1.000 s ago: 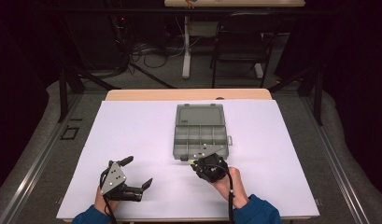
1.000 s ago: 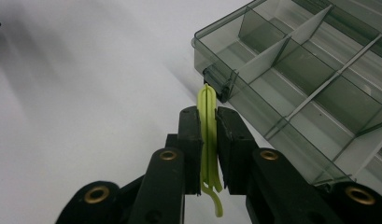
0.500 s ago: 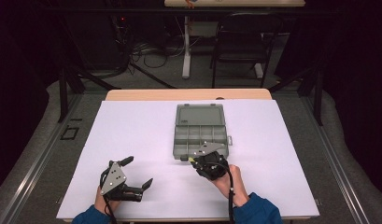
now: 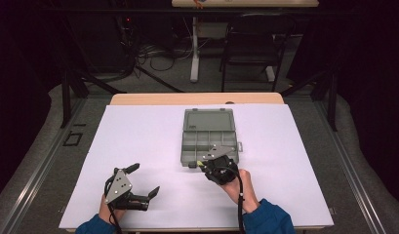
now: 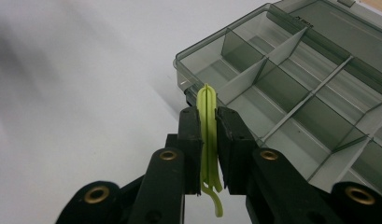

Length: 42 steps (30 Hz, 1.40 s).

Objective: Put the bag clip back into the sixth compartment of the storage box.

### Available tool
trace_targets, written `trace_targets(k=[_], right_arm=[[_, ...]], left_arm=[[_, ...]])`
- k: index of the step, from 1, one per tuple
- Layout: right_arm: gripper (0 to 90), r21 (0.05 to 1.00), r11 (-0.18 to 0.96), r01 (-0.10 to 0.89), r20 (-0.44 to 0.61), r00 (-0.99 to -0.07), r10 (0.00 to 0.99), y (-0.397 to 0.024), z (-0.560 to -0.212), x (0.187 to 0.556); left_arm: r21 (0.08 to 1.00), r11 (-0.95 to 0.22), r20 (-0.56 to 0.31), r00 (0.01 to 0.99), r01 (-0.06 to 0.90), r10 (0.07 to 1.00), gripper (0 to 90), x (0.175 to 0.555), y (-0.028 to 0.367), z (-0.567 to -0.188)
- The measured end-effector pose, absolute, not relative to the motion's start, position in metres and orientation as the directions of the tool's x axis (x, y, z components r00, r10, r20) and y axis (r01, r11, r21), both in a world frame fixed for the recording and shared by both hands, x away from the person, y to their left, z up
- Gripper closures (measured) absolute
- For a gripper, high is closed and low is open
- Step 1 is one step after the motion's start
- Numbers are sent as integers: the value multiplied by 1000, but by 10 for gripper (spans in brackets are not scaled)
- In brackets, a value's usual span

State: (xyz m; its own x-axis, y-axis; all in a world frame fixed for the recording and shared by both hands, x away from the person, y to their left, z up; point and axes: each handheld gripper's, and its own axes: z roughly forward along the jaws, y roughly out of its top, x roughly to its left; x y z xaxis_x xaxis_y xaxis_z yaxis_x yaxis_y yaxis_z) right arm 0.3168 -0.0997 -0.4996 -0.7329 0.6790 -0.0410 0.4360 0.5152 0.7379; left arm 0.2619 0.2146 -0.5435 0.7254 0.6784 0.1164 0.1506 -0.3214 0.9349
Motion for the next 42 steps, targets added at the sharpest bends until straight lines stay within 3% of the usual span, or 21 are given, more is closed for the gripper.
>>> trace_targets(k=[42], right_arm=[[804, 745, 478, 465, -25, -697, 717, -99, -495, 349]], left_arm=[[934, -322, 114, 727, 153, 677, 0, 263, 214, -544]])
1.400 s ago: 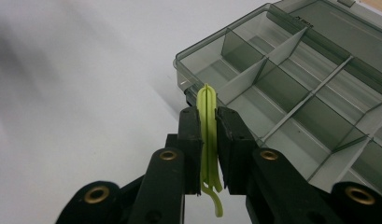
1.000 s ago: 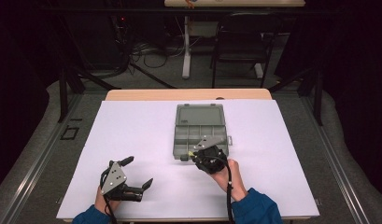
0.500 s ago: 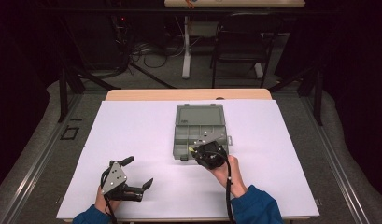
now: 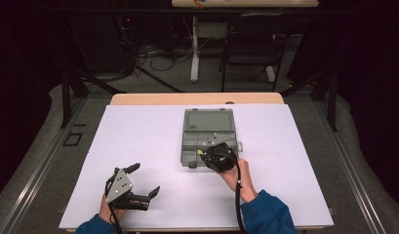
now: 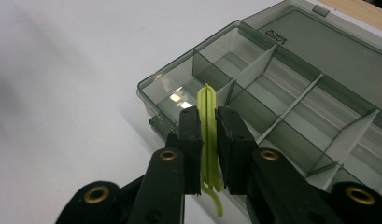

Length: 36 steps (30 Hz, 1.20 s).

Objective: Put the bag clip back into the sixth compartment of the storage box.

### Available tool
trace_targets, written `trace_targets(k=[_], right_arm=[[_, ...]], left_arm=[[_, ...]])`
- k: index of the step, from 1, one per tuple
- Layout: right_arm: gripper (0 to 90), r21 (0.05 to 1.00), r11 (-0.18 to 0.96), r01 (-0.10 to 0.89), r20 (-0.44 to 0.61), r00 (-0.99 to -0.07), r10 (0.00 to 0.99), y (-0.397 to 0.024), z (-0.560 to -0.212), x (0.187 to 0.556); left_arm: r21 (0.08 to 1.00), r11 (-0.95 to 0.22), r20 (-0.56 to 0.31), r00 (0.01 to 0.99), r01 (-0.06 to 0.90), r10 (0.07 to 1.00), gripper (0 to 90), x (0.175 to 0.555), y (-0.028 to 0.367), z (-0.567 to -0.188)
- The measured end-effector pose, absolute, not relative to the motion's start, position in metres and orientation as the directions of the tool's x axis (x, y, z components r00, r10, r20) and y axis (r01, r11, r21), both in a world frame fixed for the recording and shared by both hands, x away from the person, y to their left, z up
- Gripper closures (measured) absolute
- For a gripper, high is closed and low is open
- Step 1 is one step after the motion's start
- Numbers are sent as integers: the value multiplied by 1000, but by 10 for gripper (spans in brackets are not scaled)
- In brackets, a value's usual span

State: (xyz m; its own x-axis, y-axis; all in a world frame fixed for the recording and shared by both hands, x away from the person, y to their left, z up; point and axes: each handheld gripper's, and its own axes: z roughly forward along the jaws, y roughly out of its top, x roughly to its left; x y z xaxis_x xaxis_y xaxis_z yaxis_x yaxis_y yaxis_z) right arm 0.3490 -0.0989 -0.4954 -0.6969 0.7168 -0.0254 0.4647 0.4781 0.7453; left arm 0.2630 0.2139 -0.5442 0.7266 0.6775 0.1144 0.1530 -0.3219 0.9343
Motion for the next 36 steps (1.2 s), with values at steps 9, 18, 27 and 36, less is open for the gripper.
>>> trace_targets(k=[9, 18, 27, 36], right_arm=[[804, 740, 473, 478, -26, -683, 730, -93, -495, 356], [804, 730, 465, 500, -19, -666, 746, -92, -496, 364], [804, 718, 460, 522, -13, -651, 759, -90, -497, 371], [801, 702, 447, 555, -3, -626, 780, -85, -498, 377]], left_arm=[[935, -321, 114, 728, 153, 677, 0, 263, 214, -544], [934, -324, 114, 729, 154, 675, 0, 263, 214, -544], [934, -323, 113, 728, 154, 676, 0, 263, 214, -544], [932, -327, 115, 729, 156, 675, 0, 263, 214, -544]])
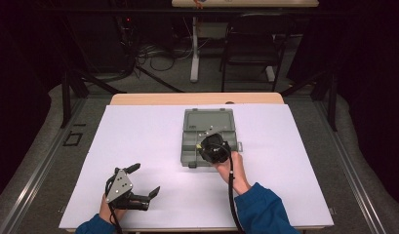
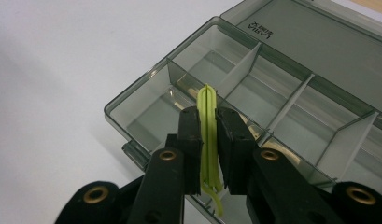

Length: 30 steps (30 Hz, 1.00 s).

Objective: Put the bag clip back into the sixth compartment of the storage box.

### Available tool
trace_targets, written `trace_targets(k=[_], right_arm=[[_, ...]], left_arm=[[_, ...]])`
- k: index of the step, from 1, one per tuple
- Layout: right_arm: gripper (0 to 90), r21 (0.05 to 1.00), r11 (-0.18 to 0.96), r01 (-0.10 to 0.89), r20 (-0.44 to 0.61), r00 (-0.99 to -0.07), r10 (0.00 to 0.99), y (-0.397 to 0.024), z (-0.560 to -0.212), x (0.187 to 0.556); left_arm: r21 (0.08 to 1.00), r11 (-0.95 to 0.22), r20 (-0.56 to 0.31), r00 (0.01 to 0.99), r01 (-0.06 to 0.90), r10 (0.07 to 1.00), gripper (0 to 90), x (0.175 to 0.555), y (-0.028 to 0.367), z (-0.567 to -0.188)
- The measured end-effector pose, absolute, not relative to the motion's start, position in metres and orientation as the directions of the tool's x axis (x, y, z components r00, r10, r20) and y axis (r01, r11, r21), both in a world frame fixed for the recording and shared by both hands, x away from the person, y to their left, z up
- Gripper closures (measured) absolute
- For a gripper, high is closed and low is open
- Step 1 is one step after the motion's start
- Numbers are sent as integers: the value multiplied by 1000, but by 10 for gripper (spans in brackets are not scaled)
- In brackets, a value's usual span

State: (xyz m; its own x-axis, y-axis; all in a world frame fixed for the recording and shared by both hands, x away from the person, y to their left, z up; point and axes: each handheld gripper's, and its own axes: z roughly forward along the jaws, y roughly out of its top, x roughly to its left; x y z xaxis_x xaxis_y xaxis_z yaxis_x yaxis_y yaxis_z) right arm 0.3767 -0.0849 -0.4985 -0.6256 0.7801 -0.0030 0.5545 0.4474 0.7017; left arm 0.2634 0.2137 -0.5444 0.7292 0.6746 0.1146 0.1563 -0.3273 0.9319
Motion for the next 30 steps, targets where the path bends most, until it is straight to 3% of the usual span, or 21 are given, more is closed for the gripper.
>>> trace_targets(k=[30], right_arm=[[799, 664, 375, 648, 53, -540, 840, -77, -507, 389]], left_arm=[[931, -330, 116, 727, 158, 676, 0, 263, 214, -544]])
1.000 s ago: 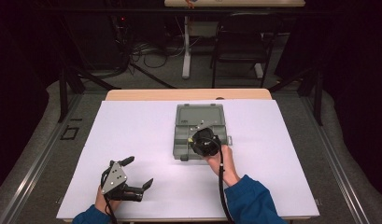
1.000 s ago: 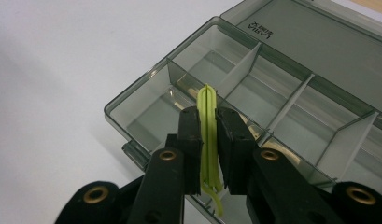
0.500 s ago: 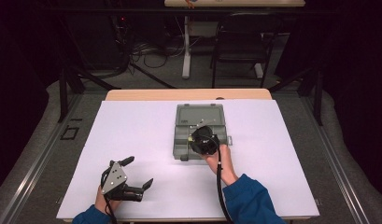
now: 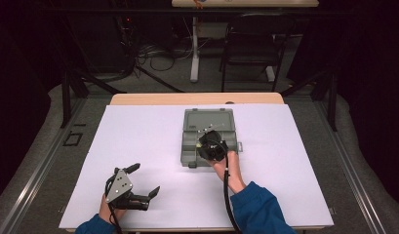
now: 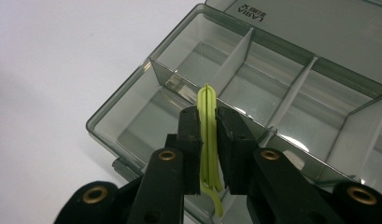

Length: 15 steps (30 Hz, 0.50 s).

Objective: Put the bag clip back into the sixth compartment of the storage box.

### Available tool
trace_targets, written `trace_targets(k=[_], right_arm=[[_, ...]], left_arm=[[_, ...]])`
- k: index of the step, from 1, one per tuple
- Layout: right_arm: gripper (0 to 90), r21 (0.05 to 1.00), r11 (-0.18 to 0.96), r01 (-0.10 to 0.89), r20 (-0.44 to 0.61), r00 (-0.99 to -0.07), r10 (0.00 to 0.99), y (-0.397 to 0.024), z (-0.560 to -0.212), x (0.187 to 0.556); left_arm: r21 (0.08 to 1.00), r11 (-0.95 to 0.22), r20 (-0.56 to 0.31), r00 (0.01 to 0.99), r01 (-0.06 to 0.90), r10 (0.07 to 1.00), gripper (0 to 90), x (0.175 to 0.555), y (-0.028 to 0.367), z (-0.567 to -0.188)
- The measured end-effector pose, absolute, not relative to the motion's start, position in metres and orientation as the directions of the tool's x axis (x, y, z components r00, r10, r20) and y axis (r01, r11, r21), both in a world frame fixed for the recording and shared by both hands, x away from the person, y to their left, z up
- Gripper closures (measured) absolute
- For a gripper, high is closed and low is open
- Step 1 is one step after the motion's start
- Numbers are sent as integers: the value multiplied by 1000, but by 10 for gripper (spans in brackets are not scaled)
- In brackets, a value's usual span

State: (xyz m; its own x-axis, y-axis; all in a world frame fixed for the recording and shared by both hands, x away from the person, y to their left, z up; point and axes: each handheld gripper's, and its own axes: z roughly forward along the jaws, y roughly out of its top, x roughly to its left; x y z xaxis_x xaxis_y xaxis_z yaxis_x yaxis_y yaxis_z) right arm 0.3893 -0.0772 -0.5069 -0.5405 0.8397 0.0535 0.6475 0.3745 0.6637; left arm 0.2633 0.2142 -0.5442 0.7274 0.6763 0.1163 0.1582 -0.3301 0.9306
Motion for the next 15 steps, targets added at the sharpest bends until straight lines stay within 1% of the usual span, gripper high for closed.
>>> trace_targets(k=[4, 9, 11, 15], right_arm=[[795, 656, 368, 659, 64, -535, 843, -76, -508, 390], [688, 652, 375, 659, 58, -536, 842, -76, -508, 390], [622, 655, 375, 657, 63, -541, 839, -77, -507, 390], [449, 663, 376, 648, 82, -562, 823, -80, -506, 388]], left_arm=[[932, -328, 115, 727, 158, 677, 0, 263, 214, -544], [931, -329, 116, 728, 158, 676, 0, 263, 214, -544], [931, -330, 116, 728, 157, 676, 0, 263, 214, -544], [930, -333, 118, 729, 156, 674, 0, 264, 214, -544]])
